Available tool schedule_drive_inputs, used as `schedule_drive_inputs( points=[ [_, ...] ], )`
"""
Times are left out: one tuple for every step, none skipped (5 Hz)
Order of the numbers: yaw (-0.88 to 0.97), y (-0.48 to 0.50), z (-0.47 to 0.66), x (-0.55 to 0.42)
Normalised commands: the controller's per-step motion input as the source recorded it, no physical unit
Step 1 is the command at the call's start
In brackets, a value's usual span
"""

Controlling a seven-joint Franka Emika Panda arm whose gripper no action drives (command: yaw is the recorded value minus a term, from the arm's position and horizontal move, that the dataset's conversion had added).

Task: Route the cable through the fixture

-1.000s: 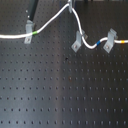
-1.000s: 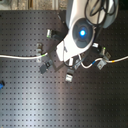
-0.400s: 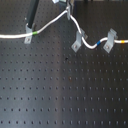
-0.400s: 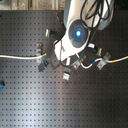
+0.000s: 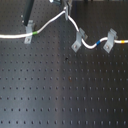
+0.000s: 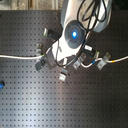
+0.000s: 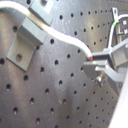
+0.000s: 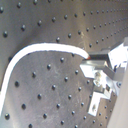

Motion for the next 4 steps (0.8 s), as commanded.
schedule_drive_inputs(
  points=[
    [0.0,0.14,0.48,0.263],
    [0.0,0.0,0.02,0.0],
    [0.0,0.001,0.04,0.0],
    [0.0,0.006,0.05,0.01]
  ],
)
